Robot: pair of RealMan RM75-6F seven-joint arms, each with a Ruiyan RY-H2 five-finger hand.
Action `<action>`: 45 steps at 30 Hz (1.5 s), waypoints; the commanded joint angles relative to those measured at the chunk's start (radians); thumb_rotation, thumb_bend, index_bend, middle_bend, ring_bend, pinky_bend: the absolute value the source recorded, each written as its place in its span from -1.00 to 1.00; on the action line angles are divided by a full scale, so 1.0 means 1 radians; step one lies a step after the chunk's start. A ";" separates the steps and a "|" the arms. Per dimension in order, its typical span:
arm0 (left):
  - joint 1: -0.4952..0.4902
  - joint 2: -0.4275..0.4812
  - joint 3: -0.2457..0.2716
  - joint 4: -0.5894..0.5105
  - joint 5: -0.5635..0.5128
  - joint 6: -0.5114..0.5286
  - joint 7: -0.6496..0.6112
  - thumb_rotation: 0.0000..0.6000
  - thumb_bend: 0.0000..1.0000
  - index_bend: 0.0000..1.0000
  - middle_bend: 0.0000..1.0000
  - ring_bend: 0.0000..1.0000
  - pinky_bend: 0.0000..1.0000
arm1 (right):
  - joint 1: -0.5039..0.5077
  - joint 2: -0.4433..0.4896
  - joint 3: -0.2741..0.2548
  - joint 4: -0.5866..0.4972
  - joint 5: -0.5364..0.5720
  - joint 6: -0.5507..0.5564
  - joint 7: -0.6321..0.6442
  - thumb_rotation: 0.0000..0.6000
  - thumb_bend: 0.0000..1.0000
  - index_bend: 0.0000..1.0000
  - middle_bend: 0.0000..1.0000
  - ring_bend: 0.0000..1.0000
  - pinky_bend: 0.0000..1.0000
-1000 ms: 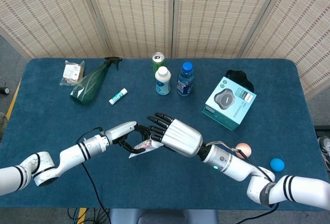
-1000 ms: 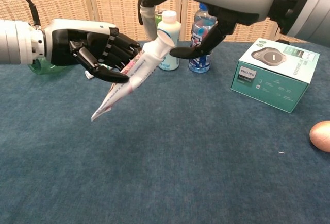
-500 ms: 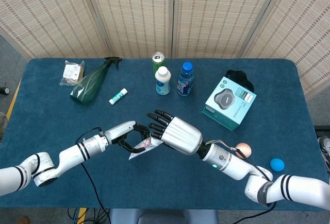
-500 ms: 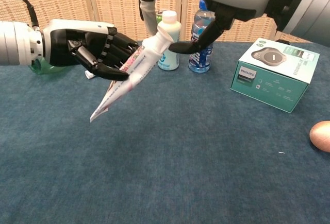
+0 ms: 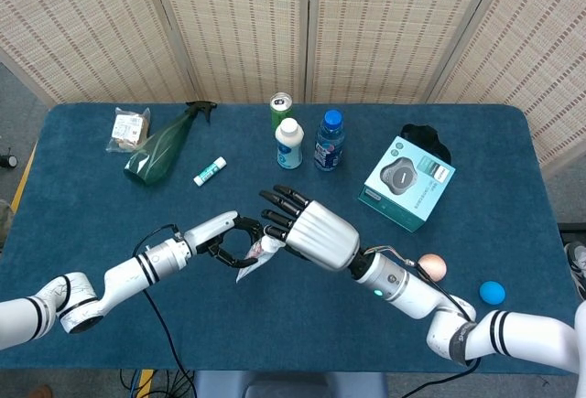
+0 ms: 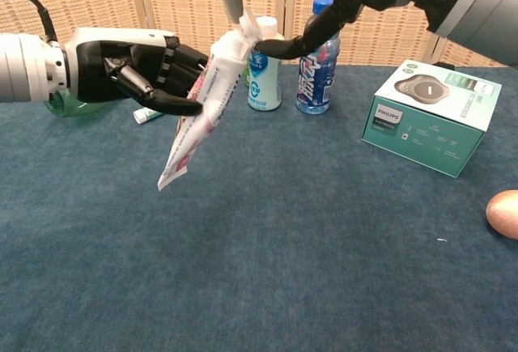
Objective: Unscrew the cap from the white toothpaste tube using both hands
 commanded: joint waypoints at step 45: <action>0.060 0.012 0.012 0.040 -0.076 -0.072 0.485 1.00 -0.14 0.21 0.25 -0.10 -0.38 | -0.150 0.218 -0.037 -0.132 0.024 0.114 -0.007 1.00 -0.54 0.16 -0.21 -0.73 -0.61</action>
